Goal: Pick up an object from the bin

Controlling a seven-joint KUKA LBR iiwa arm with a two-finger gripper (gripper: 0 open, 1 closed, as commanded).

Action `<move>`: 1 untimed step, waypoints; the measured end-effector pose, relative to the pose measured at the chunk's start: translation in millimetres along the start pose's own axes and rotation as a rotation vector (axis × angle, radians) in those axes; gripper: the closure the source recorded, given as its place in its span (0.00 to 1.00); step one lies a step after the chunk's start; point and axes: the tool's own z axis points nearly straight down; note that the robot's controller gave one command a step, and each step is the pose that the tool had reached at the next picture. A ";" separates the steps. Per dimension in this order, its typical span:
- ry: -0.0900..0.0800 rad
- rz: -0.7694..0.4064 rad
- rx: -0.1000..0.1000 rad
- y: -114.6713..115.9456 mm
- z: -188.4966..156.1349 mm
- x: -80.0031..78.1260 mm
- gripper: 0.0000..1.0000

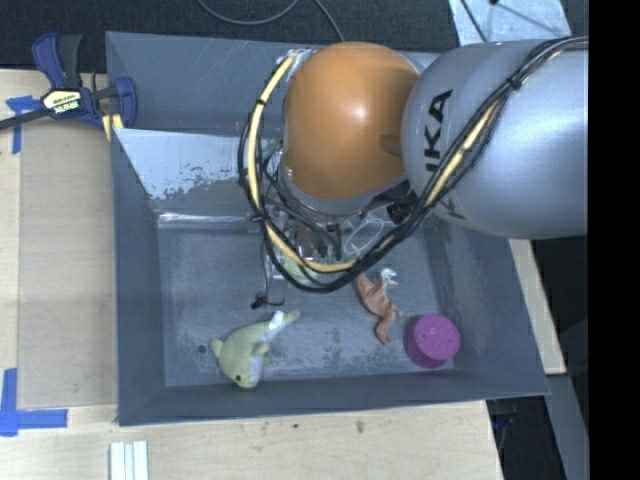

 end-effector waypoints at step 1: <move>-0.009 0.003 -0.002 -0.8 -4.9 -1.7 0.00</move>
Offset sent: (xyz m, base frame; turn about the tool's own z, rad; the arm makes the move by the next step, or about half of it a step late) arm -0.0088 -0.0297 -0.1661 -0.3874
